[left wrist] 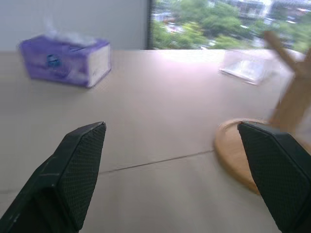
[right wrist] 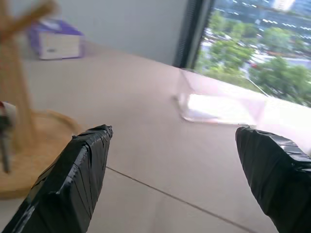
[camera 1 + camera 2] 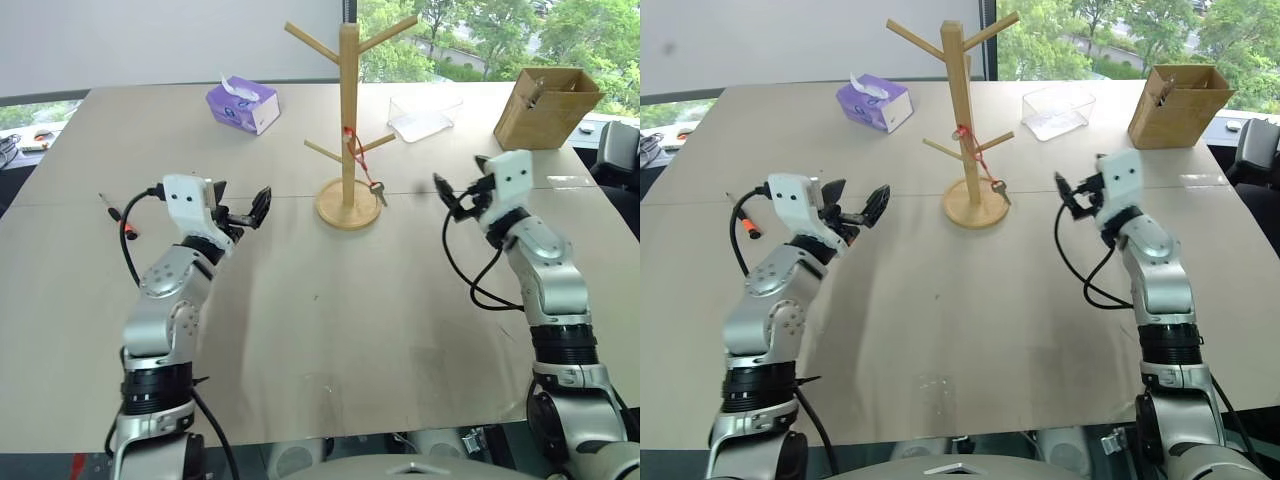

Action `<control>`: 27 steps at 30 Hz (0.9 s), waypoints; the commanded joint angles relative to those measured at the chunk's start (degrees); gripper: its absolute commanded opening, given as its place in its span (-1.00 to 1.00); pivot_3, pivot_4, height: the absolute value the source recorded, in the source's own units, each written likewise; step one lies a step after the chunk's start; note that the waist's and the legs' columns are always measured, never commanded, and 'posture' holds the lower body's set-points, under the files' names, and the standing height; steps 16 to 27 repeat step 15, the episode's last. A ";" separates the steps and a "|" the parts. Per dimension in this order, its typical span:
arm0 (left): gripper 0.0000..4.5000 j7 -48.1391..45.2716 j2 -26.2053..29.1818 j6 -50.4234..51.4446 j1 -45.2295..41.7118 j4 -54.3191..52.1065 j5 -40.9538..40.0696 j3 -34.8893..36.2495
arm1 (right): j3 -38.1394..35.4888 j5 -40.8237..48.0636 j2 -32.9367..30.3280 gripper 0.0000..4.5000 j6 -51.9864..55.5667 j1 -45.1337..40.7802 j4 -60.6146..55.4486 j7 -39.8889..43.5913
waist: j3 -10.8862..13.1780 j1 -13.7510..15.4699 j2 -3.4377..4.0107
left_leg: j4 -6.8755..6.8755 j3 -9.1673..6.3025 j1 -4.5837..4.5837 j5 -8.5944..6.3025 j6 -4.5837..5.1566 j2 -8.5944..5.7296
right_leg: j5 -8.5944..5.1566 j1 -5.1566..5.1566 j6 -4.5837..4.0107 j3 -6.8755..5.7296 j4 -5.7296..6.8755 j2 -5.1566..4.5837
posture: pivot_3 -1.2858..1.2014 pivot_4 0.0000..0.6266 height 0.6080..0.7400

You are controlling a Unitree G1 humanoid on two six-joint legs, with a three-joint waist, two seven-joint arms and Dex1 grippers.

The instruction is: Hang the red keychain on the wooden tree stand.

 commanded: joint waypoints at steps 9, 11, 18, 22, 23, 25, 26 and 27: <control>1.00 4.54 -3.59 -11.13 2.88 5.91 6.87 1.83 | -4.07 1.06 1.02 0.93 -10.15 3.02 9.33 -4.41 | -0.01 0.06 -0.01 | -0.01 0.09 0.03 0.00 0.01 0.06 | 0.00 0.00 0.01 0.12 0.00 -0.03 | 0.03 -0.52 1.00; 1.00 4.63 -4.20 -11.99 3.47 6.33 7.36 1.53 | -4.32 1.14 1.07 0.93 -10.56 3.34 10.62 -4.98 | -0.01 0.05 -0.01 | 0.00 0.10 0.03 0.00 0.01 0.06 | 0.01 0.00 0.01 0.12 0.01 -0.03 | 0.03 -0.52 1.00; 1.00 4.26 -4.75 -13.47 4.00 7.28 8.93 0.74 | -4.95 1.46 1.09 0.93 -12.14 3.50 13.36 -6.16 | -0.01 0.07 -0.02 | 0.00 0.09 0.05 0.00 0.01 0.06 | 0.01 0.00 0.01 0.11 0.02 -0.03 | 0.03 -0.52 1.00; 1.00 4.26 -4.75 -13.47 4.00 7.28 8.93 0.74 | -4.95 1.46 1.09 0.93 -12.14 3.50 13.36 -6.16 | -0.01 0.07 -0.02 | 0.00 0.09 0.05 0.00 0.01 0.06 | 0.01 0.00 0.01 0.11 0.02 -0.03 | 0.03 -0.52 1.00; 1.00 4.26 -4.75 -13.47 4.00 7.28 8.93 0.74 | -4.95 1.46 1.09 0.93 -12.14 3.50 13.36 -6.16 | -0.01 0.07 -0.02 | 0.00 0.09 0.05 0.00 0.01 0.06 | 0.01 0.00 0.01 0.11 0.02 -0.03 | 0.03 -0.52 1.00; 1.00 4.26 -4.75 -13.47 4.00 7.28 8.93 0.74 | -4.95 1.46 1.09 0.93 -12.14 3.50 13.36 -6.16 | -0.01 0.07 -0.02 | 0.00 0.09 0.05 0.00 0.01 0.06 | 0.01 0.00 0.01 0.11 0.02 -0.03 | 0.03 -0.52 1.00; 1.00 4.26 -4.75 -13.47 4.00 7.28 8.93 0.74 | -4.95 1.46 1.09 0.93 -12.14 3.50 13.36 -6.16 | -0.01 0.07 -0.02 | 0.00 0.09 0.05 0.00 0.01 0.06 | 0.01 0.00 0.01 0.11 0.02 -0.03 | 0.03 -0.52 1.00; 1.00 4.26 -4.75 -13.47 4.00 7.28 8.93 0.74 | -4.95 1.46 1.09 0.93 -12.14 3.50 13.36 -6.16 | -0.01 0.07 -0.02 | 0.00 0.09 0.05 0.00 0.01 0.06 | 0.01 0.00 0.01 0.11 0.02 -0.03 | 0.03 -0.52 1.00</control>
